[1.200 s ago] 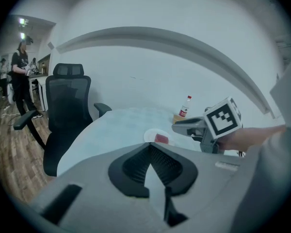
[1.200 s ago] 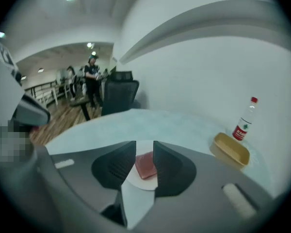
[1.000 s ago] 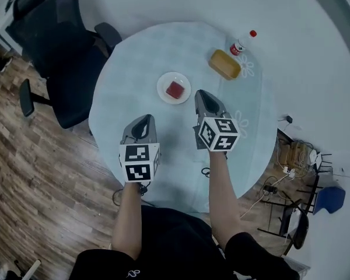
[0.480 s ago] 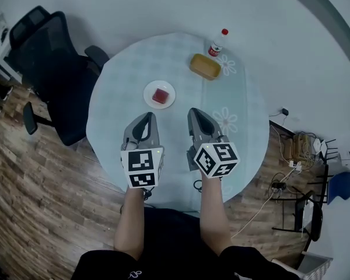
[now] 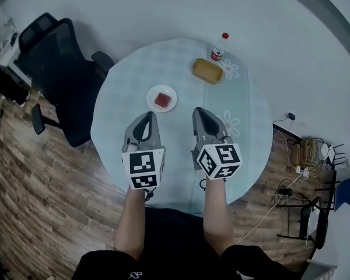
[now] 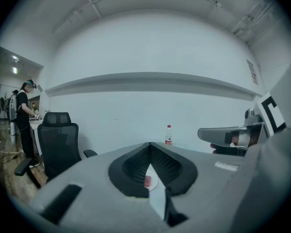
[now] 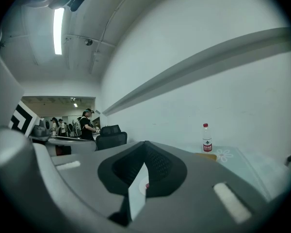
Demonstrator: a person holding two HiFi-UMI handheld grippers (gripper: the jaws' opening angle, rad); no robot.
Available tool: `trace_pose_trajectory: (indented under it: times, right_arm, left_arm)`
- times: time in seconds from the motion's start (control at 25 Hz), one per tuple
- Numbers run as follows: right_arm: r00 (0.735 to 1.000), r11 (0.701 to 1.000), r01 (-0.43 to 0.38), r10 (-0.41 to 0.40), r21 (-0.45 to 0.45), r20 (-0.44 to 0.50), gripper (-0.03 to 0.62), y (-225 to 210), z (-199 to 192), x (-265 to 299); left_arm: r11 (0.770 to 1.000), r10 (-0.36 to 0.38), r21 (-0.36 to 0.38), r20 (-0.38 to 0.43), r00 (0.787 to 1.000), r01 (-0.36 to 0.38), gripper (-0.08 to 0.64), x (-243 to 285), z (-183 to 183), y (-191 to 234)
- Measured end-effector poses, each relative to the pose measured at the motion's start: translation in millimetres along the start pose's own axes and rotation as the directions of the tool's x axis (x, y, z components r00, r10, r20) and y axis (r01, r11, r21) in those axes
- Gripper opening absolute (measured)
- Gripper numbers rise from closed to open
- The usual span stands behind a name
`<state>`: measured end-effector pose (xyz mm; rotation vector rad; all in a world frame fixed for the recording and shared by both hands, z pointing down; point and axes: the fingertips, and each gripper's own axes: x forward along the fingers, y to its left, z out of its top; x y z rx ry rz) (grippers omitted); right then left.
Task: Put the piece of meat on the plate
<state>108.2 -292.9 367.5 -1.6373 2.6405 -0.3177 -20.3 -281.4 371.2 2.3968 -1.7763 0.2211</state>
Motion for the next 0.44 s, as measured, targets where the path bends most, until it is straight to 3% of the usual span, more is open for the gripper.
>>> trace_pose_trajectory:
  times: [0.44]
  right_arm:
    - [0.999, 0.999, -0.04, 0.04, -0.028, -0.011, 0.008, 8.3, -6.1, 11.6]
  left_arm:
    - [0.999, 0.053, -0.006, -0.007, 0.999, -0.053, -0.002, 1.2, -5.4, 17.2]
